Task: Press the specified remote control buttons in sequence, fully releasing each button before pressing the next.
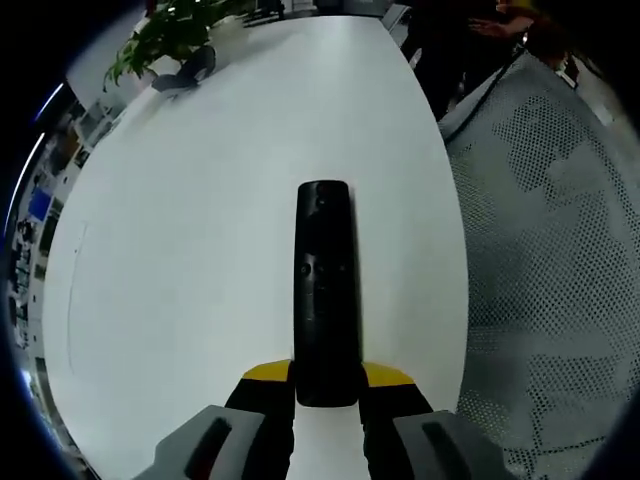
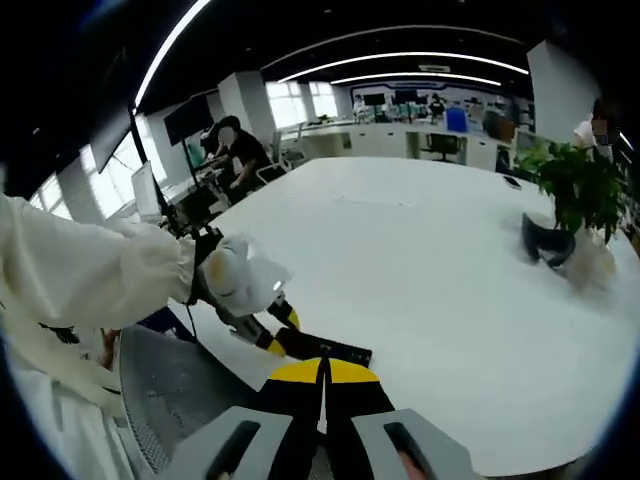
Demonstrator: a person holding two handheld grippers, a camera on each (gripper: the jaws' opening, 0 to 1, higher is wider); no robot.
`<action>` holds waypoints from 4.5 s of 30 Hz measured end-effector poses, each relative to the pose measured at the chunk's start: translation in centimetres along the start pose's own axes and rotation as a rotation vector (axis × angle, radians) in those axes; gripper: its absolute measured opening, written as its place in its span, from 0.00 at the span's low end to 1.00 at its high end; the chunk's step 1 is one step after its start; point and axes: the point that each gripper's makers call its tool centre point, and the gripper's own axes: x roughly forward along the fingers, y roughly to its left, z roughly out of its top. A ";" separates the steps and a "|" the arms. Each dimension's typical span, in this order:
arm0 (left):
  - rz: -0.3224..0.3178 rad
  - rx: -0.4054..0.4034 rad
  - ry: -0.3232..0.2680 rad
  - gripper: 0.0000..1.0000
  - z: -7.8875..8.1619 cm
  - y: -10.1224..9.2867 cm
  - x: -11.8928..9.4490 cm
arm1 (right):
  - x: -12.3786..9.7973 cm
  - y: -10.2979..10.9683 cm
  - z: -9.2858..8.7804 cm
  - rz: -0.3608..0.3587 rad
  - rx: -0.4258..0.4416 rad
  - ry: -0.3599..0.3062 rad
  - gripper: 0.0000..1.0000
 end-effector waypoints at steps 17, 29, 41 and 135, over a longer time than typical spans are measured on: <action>-0.010 0.010 -0.010 0.24 -0.1 -2.2 0.0 | 5.1 -1.6 -2.9 0.054 0.125 0.253 0.00; -0.015 0.019 -0.014 0.24 -0.1 -2.8 0.0 | 9.0 -2.9 -7.5 0.042 0.124 0.477 0.00; -0.016 0.002 -0.046 0.24 -0.1 -2.8 -0.1 | 10.9 -3.2 -9.0 0.047 0.153 0.534 0.00; -0.022 -0.003 0.023 0.24 0.0 -2.7 0.1 | 11.8 -2.7 -9.3 0.033 0.167 0.591 0.00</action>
